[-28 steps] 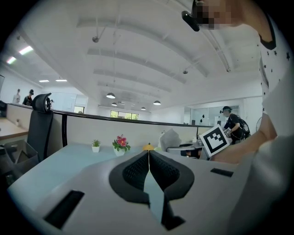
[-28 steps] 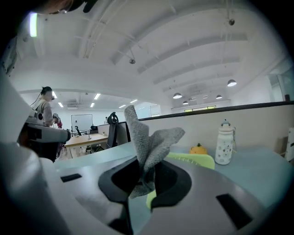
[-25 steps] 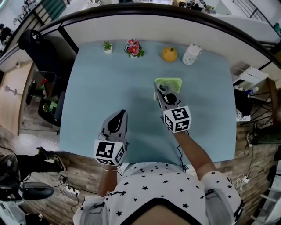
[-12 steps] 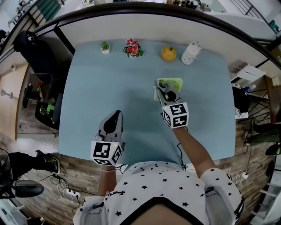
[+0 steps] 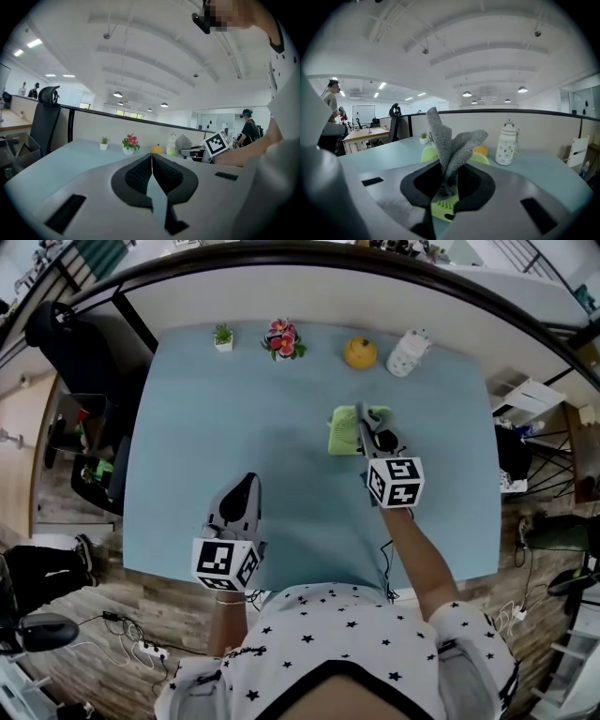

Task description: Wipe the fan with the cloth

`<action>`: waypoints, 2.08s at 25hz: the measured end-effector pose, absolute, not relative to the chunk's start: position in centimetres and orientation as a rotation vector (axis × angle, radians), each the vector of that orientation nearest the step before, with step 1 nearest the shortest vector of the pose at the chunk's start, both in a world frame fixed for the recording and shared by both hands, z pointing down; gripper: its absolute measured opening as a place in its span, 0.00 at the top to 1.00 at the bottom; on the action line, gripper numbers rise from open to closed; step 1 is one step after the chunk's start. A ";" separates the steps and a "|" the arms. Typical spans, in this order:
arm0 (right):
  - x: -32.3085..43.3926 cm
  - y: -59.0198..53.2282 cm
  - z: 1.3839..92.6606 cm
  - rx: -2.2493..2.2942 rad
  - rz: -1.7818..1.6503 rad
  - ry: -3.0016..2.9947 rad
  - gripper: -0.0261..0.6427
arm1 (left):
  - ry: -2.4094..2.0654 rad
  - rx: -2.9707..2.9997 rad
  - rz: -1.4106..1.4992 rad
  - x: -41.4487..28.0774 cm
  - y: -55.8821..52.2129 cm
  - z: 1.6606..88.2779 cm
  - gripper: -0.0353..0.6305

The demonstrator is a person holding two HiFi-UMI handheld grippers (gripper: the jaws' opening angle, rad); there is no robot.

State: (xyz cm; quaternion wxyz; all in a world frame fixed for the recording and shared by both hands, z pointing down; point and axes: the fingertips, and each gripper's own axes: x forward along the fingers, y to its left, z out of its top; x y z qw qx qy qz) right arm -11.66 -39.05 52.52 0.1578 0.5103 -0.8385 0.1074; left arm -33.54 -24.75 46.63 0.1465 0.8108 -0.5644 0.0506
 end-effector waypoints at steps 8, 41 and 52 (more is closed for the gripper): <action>-6.4 -39.5 53.1 1.617 0.360 -2.306 0.89 | -1.607 2.347 0.150 -33.1 -24.7 46.6 0.90; -17.0 -36.5 55.2 1.324 0.316 -2.426 0.89 | -1.638 2.327 0.146 -33.9 -24.0 46.5 0.90; -14.4 -37.4 55.8 1.392 0.360 -2.379 0.89 | -1.623 2.339 0.159 -33.3 -24.3 46.5 0.90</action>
